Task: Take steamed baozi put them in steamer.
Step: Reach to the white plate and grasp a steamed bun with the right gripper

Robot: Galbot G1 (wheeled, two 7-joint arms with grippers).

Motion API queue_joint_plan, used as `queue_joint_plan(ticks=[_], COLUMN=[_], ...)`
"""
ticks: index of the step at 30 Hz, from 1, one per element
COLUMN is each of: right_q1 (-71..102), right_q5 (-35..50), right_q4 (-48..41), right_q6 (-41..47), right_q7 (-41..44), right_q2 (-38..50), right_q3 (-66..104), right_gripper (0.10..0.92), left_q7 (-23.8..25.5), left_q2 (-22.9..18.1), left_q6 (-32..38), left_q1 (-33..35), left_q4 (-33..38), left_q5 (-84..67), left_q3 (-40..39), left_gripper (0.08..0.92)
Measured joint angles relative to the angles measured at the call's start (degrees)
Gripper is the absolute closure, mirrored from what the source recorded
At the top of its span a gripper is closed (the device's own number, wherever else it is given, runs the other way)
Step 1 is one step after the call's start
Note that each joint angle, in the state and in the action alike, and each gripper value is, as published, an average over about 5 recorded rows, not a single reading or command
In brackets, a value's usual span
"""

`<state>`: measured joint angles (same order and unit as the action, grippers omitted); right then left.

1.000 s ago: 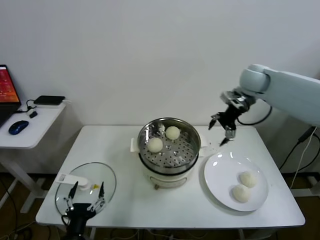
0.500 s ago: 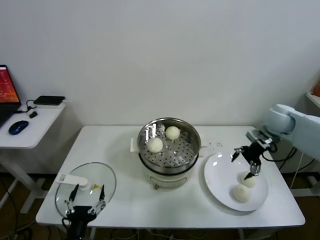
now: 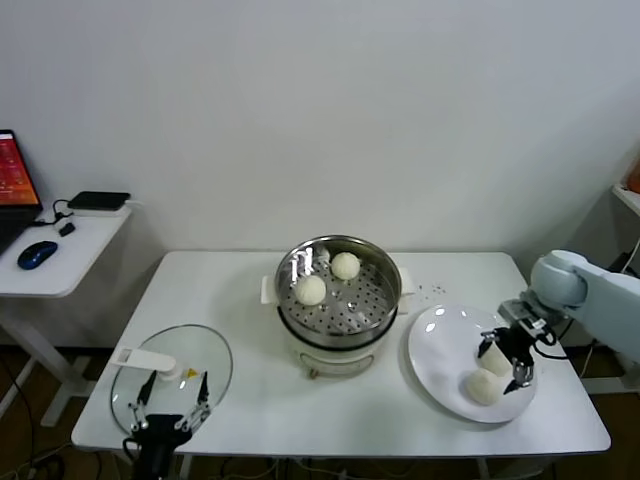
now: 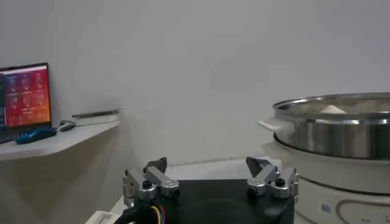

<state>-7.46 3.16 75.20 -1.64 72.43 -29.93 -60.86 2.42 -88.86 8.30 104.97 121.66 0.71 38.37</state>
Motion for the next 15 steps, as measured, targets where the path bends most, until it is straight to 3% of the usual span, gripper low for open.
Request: queue_joint_plan(ticks=[15], right_q1=[3.28], right_q5=[-3.13], right_q4=[-2.50], right_q6=[-0.16], right_q7=[-1.34], right_q2=[-2.94], right_q3=[1.57], right_gripper=[0.203], left_q7=[0.00], left_q2=[0.00], left_q6=[0.18], left_q1=[-0.07], left_q4=[-0.27], left_q5=[-0.30], left_q3=[0.20], left_gripper=[0.177])
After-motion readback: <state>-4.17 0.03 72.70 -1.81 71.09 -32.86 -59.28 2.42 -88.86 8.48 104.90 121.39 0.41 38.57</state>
